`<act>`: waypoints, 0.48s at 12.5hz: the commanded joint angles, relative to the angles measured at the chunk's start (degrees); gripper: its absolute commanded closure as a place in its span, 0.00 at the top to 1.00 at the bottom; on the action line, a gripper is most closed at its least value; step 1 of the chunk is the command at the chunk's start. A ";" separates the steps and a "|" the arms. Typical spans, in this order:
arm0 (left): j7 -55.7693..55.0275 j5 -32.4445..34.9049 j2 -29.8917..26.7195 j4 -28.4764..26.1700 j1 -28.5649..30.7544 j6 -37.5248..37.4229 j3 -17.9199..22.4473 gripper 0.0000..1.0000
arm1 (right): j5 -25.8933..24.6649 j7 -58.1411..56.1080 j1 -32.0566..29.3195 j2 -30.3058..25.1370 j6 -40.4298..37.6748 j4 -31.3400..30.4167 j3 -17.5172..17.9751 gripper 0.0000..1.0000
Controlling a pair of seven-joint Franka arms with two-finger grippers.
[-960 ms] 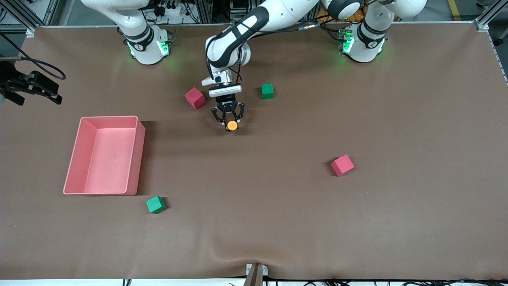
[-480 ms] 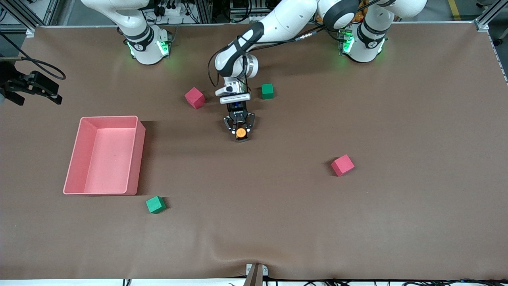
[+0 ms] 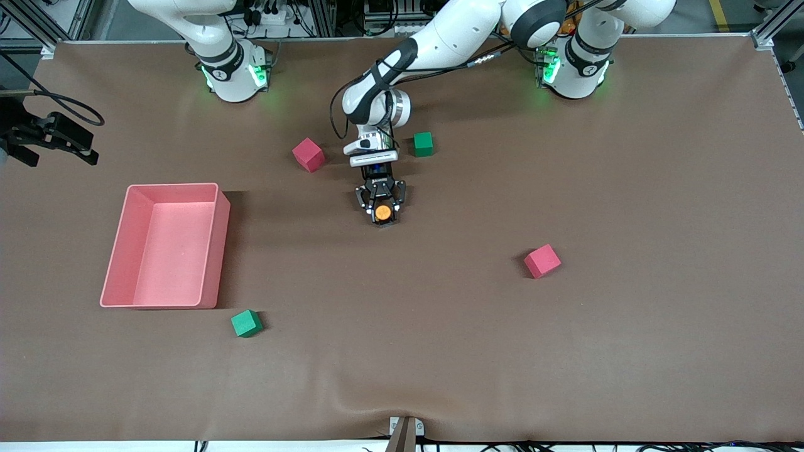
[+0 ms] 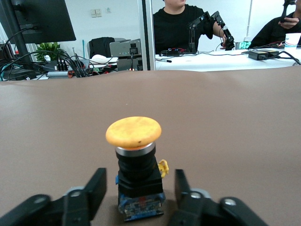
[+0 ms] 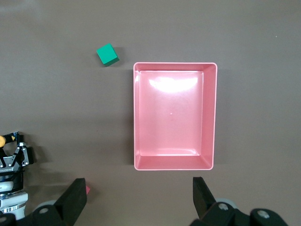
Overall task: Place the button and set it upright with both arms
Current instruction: 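Set the button upright on the table and open the left gripper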
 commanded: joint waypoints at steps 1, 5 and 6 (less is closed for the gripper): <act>-0.01 -4.23 -1.09 1.71 -0.84 -1.27 -1.91 1.00 | 0.39 -0.29 0.04 0.93 -0.52 1.46 -0.07 1.00; 1.48 -22.07 -6.63 5.83 -1.55 -1.27 -9.20 1.00 | 0.39 -0.37 0.04 0.93 -0.52 1.46 -0.07 1.00; 2.27 -25.85 -7.68 7.15 -1.55 -1.27 -10.79 1.00 | 0.39 -0.37 0.04 0.93 -0.52 1.46 -0.07 1.00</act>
